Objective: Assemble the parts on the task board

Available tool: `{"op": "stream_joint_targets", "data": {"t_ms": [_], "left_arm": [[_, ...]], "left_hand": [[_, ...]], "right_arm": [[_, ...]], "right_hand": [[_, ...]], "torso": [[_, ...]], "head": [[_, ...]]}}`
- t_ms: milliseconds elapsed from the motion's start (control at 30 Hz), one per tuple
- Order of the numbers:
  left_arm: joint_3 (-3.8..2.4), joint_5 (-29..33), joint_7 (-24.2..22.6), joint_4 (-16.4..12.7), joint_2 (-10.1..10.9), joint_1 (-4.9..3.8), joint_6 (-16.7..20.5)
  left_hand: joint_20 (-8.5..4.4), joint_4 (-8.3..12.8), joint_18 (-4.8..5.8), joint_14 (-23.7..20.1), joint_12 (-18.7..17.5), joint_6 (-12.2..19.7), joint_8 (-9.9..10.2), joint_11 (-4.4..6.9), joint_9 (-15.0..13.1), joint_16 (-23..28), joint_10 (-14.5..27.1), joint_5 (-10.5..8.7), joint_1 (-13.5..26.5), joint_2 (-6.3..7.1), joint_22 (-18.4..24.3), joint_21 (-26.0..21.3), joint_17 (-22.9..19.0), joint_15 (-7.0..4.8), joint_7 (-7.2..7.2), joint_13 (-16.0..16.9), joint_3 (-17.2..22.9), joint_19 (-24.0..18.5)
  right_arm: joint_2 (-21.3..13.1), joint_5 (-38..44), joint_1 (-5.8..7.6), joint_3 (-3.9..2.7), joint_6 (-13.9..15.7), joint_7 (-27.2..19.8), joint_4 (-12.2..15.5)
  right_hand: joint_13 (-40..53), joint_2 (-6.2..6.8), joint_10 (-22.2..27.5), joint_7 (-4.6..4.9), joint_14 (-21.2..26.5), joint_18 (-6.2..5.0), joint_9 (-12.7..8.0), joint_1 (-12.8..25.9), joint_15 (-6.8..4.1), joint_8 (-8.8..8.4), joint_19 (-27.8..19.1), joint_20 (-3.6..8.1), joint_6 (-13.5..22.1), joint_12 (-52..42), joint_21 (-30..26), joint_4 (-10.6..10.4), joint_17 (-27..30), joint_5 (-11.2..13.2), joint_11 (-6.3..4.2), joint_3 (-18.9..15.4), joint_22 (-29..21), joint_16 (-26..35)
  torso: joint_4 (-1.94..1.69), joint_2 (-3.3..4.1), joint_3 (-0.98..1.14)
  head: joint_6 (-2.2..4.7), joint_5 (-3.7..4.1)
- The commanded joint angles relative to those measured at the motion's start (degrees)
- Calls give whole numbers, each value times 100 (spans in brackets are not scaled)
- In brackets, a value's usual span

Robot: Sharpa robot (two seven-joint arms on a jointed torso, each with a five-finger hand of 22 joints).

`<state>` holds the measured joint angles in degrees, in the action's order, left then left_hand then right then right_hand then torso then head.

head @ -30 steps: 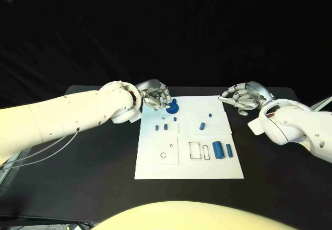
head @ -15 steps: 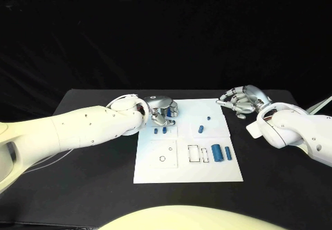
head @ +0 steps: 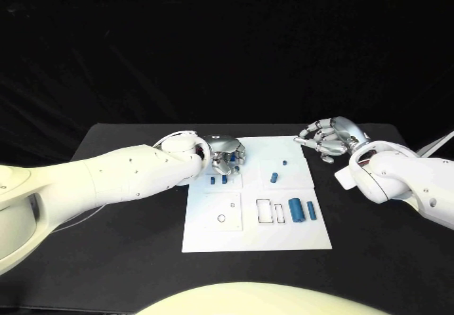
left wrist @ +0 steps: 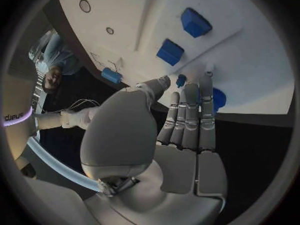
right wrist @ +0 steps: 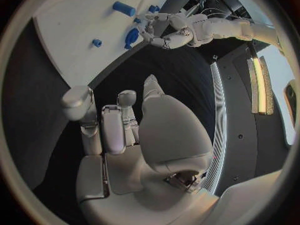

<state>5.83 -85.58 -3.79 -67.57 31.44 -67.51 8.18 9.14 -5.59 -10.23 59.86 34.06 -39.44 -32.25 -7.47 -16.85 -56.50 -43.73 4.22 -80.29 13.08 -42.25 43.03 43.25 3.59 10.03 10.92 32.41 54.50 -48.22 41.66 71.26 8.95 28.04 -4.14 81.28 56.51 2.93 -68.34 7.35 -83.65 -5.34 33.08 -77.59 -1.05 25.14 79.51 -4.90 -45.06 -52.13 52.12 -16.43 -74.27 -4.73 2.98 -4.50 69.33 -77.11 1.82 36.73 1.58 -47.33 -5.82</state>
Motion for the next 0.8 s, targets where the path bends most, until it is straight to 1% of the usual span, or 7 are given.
{"op": "stream_joint_targets", "data": {"t_ms": [33,133,333,400,433,600,800], "left_arm": [[-3,-16,30,27,-39,0,12],[-4,-19,53,42,-57,-1,-2],[-5,-21,122,85,-101,-2,-127],[-5,-24,153,106,-115,-2,-175],[-5,-25,165,117,-120,-2,-193],[-5,-29,217,199,-167,-2,-245],[-5,-20,212,304,-254,0,-252]], "left_hand": [[-20,77,-26,-32,-68,-50,122,-25,77,-130,11,99,-32,35,-72,90,-79,-5,1,-70,-19,-57],[-22,82,-26,-37,-77,-71,145,-31,90,-146,4,100,-46,19,-82,103,-90,-4,5,-84,-5,-56],[-28,120,-27,-48,-102,-157,200,-37,123,-193,-32,100,-106,-31,-127,158,-128,-4,-2,-126,58,-57],[-31,137,-27,-48,-107,-199,213,-38,131,-209,-54,99,-126,-46,-146,182,-140,-6,-11,-138,82,-58],[-39,169,-28,-23,-105,-276,248,-30,151,-264,-123,97,-151,-62,-194,245,-155,-15,-20,-157,123,-51],[-60,230,-26,13,-148,-434,380,-13,206,-402,-270,96,-150,-78,-333,415,-200,-35,-31,-222,231,-75],[-70,271,-29,17,-175,-558,452,10,227,-491,-393,96,-135,-99,-427,522,-238,-48,-26,-259,294,-118]], "right_arm": [[8,11,-5,-1,-3,-15,-1],[6,11,-5,-1,-6,-12,0],[13,11,-5,-1,-16,-8,1],[15,11,-5,-1,-18,-8,1],[16,11,-5,-1,-19,-8,1],[19,11,-5,-1,-20,-8,1],[26,11,-5,-1,-26,-8,5]], "right_hand": [[-34,-198,158,13,-244,-134,78,46,-43,-85,-24,48,-8,48,-73,16,-98,43,-19,-172,-15,77],[-34,-198,158,13,-244,-134,78,46,-43,-85,-24,48,-8,48,-73,16,-98,43,-19,-172,-15,77],[-28,-205,158,14,-247,-132,78,42,-42,-85,-22,47,-9,42,-61,15,-111,42,-18,-170,-8,66],[-28,-205,158,14,-247,-132,78,42,-42,-85,-22,47,-9,42,-61,15,-111,42,-18,-170,-8,66],[-28,-205,158,14,-247,-132,78,42,-42,-85,-22,47,-9,42,-61,15,-111,42,-18,-170,-8,66],[-28,-205,158,14,-247,-132,78,42,-42,-85,-22,47,-9,42,-61,15,-111,42,-18,-170,-8,66],[-21,-213,154,14,-248,-129,80,37,-41,-85,-19,46,-12,31,-47,14,-118,42,-18,-169,2,61]], "torso": [[7,4,0],[-7,-1,5],[-11,-2,0],[-11,-2,0],[-10,-2,-1],[-9,-3,-2],[-5,3,-1]], "head": [[-6,4],[-16,13],[-22,16],[-27,16],[-29,15],[-30,12],[-30,8]]}}
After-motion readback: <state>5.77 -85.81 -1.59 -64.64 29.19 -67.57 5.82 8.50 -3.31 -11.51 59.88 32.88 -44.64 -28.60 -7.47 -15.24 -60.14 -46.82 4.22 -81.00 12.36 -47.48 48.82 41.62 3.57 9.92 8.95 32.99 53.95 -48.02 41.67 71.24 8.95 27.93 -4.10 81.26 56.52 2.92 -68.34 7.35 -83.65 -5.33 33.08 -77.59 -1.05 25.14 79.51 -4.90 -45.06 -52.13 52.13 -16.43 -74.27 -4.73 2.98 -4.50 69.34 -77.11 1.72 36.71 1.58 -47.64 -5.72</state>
